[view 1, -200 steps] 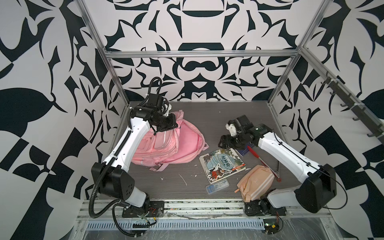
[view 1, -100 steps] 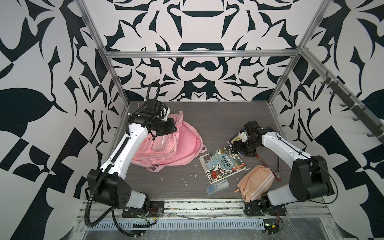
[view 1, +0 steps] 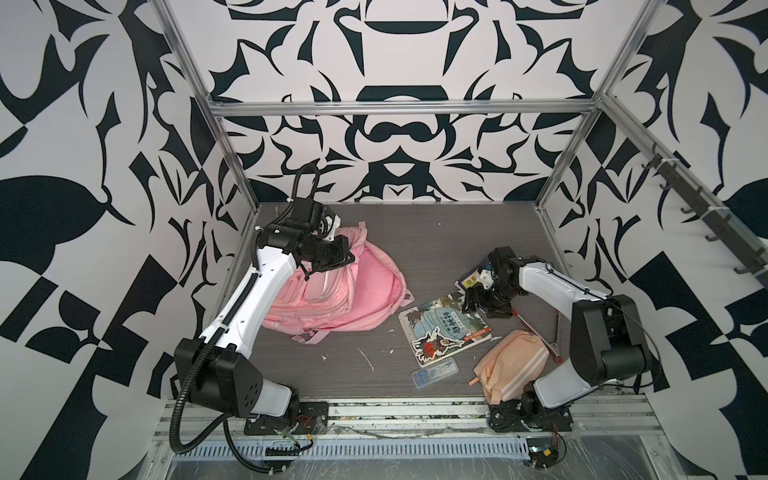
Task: Pack books, pencil case, and school supplies into a backpack
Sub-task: Move the book to the center of the table.
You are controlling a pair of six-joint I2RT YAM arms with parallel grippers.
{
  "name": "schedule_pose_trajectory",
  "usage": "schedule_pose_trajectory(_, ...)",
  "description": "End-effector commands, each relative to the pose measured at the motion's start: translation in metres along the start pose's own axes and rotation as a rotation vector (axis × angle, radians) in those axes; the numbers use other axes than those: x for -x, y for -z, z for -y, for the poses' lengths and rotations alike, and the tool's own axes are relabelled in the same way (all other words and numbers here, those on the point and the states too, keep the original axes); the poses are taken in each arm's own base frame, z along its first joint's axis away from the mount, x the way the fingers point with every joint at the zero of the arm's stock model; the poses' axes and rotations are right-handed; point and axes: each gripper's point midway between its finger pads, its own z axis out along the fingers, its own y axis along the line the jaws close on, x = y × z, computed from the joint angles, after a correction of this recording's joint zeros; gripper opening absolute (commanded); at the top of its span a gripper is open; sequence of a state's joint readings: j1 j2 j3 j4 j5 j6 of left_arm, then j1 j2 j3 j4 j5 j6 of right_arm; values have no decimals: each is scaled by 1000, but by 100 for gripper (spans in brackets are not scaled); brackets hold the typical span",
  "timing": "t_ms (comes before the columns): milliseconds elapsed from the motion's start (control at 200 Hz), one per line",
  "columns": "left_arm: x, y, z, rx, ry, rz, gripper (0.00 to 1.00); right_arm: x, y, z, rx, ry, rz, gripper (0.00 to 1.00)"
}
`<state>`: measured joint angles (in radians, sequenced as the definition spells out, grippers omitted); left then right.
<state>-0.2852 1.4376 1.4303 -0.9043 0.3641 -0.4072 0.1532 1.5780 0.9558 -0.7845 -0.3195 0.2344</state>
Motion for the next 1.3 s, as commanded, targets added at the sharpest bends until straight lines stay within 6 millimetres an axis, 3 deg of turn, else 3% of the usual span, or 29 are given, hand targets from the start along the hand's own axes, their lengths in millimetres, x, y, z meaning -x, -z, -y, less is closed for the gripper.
schedule_pose_trajectory(0,1,5,11,-54,-11,2,0,-9,-10,4,-5,-57,-44,86)
schedule_pose_trajectory(130,2,4,11,-59,-11,-3,0,-8,-19,-1,38,-109,-44,85)
schedule_pose_trajectory(485,-6,-5,-3,-16,-4,-19,0,-9,-24,-49,178,-68,-35,81)
schedule_pose_trajectory(590,-10,-15,-16,15,15,-48,0,-11,-25,-50,168,-63,-38,81)
schedule_pose_trajectory(730,-10,-18,-26,64,30,-76,0,-12,-21,-36,79,-50,-29,79)
schedule_pose_trajectory(840,-6,-12,-29,97,19,-37,0,14,11,-33,-21,13,62,79)
schedule_pose_trajectory(915,-8,-13,-29,89,23,-39,0,41,32,-46,-44,83,130,79)
schedule_pose_trajectory(980,-14,-15,-25,55,37,-64,0,63,36,-58,-44,143,148,79)
schedule_pose_trajectory(1125,-24,-18,-10,-56,66,-76,0,102,8,-105,77,340,147,78)
schedule_pose_trajectory(1295,-33,-10,-5,-88,80,-76,0,100,-19,-142,202,612,98,74)
